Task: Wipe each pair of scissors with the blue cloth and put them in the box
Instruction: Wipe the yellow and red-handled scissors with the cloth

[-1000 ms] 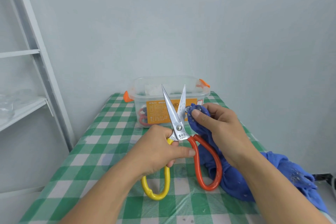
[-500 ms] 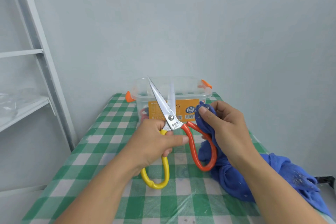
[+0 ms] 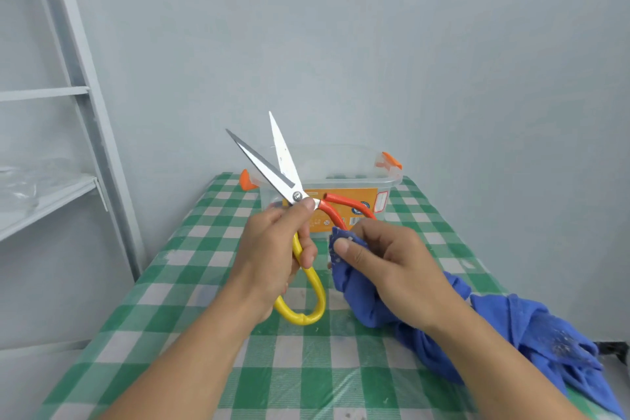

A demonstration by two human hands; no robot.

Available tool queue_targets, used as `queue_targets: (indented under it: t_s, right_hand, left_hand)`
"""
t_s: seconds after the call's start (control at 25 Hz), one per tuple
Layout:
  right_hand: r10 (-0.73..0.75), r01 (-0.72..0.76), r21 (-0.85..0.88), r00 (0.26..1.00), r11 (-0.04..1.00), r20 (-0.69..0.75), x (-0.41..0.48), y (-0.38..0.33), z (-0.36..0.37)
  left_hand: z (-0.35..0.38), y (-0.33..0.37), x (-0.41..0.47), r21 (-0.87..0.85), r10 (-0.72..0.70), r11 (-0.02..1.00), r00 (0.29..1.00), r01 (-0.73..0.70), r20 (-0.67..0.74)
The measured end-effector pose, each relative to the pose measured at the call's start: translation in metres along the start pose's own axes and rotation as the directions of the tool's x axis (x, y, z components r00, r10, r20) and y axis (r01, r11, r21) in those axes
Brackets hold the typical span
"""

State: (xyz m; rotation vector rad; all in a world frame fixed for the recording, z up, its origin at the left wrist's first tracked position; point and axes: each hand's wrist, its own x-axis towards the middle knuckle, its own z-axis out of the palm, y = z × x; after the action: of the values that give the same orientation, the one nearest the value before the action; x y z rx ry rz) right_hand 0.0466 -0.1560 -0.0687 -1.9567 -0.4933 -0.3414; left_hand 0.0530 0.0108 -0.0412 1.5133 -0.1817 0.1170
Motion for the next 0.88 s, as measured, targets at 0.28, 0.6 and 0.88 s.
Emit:
queue_targets:
  t_s: [0.28, 0.6, 0.88]
  right_hand:
    - [-0.034, 0.009, -0.238, 0.994, 0.971, -0.102, -0.001, 0.003, -0.003]
    - [0.038, -0.008, 0.128, 0.972, 0.992, -0.233, 0.003, -0.001, -0.006]
    - [0.108, -0.08, 0.375, 0.993, 0.924, -0.055, 0.003, -0.005, -0.005]
  left_hand:
    - [0.001, -0.002, -0.001, -0.079, -0.054, 0.995, 0.998, 0.053, -0.013]
    - [0.006, -0.012, 0.001, -0.049, -0.099, 0.994, 0.992, 0.102, 0.074]
    - [0.013, -0.011, -0.005, -0.095, -0.119, 0.987, 0.989, 0.128, 0.088]
